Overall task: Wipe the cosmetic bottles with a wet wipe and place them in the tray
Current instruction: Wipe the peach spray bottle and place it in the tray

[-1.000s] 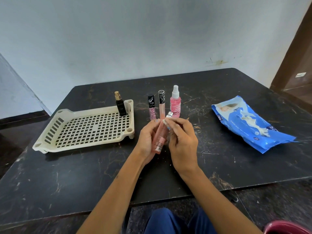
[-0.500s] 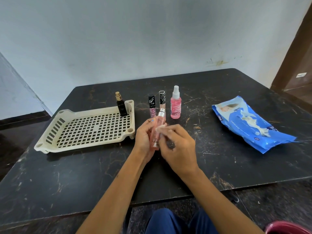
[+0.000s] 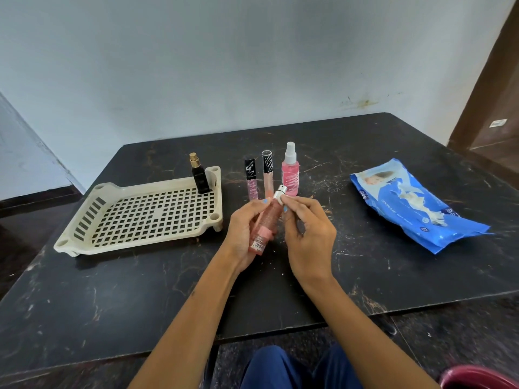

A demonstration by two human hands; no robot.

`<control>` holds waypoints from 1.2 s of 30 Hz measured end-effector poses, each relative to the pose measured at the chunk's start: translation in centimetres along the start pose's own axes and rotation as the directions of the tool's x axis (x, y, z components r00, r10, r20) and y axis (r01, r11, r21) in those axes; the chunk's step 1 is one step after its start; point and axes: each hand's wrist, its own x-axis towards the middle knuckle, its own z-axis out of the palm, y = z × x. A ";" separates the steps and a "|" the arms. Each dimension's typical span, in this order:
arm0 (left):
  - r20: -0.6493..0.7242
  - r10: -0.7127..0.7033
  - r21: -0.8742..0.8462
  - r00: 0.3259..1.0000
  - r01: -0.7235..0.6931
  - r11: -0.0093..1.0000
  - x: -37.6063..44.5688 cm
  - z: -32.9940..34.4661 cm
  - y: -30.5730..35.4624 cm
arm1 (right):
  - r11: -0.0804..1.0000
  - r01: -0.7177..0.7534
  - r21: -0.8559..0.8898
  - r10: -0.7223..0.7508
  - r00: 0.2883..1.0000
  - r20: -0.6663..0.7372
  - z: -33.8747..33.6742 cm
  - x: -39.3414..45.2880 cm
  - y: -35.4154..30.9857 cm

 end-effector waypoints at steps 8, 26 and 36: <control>-0.030 -0.006 -0.059 1.000 0.004 0.998 0.1 -0.4 0.0 | 0.998 0.066 -0.015 -0.066 0.996 0.054 0.1 -0.3 -0.2; -0.016 -0.014 0.011 1.000 0.014 1.000 0.4 -0.2 -0.2 | 0.998 0.008 -0.055 -0.007 1.000 0.023 0.0 -0.1 0.0; -0.125 -0.033 -0.153 0.992 0.013 0.988 0.9 -0.6 -0.4 | 0.967 0.255 -0.011 -0.248 0.949 0.195 0.5 -1.2 -0.5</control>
